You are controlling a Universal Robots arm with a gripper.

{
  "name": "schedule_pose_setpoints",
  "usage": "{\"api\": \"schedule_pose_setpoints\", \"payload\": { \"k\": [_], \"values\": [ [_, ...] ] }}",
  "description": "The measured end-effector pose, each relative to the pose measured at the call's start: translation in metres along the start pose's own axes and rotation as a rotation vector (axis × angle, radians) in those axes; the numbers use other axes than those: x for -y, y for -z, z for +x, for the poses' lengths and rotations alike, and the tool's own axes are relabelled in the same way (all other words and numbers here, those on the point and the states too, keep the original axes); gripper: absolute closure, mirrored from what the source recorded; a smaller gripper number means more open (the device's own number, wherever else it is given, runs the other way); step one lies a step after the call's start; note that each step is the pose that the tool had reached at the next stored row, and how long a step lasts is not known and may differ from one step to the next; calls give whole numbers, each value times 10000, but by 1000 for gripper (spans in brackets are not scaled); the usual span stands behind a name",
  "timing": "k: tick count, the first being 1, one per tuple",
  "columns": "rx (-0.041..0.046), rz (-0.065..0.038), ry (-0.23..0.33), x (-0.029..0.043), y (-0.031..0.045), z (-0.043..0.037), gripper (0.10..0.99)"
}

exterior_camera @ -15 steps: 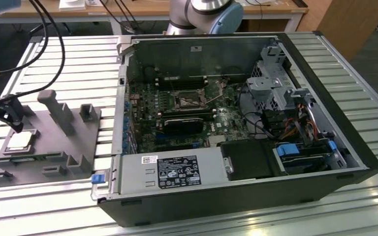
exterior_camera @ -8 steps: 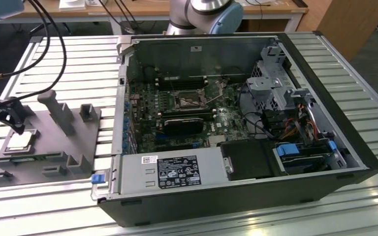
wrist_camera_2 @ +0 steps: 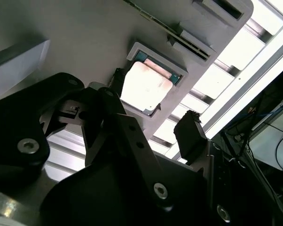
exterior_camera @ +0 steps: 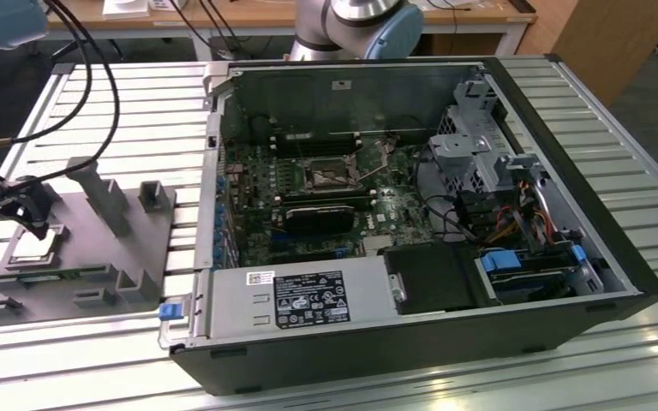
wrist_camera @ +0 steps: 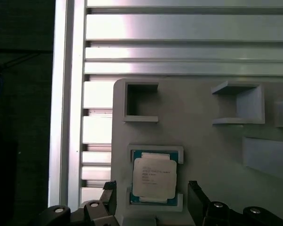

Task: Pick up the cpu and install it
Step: 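Pick up the cpu and move it towards the insertion slot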

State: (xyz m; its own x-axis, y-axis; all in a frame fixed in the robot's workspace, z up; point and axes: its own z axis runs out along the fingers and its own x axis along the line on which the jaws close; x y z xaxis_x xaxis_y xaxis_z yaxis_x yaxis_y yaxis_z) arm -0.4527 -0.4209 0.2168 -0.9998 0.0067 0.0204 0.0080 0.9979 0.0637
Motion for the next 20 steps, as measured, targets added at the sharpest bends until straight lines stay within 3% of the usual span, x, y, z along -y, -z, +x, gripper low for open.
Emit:
{"api": "schedule_pose_setpoints", "payload": {
  "k": [20],
  "values": [
    [-1, 0, -1, 5, -223, -4, 380]
  ]
}}
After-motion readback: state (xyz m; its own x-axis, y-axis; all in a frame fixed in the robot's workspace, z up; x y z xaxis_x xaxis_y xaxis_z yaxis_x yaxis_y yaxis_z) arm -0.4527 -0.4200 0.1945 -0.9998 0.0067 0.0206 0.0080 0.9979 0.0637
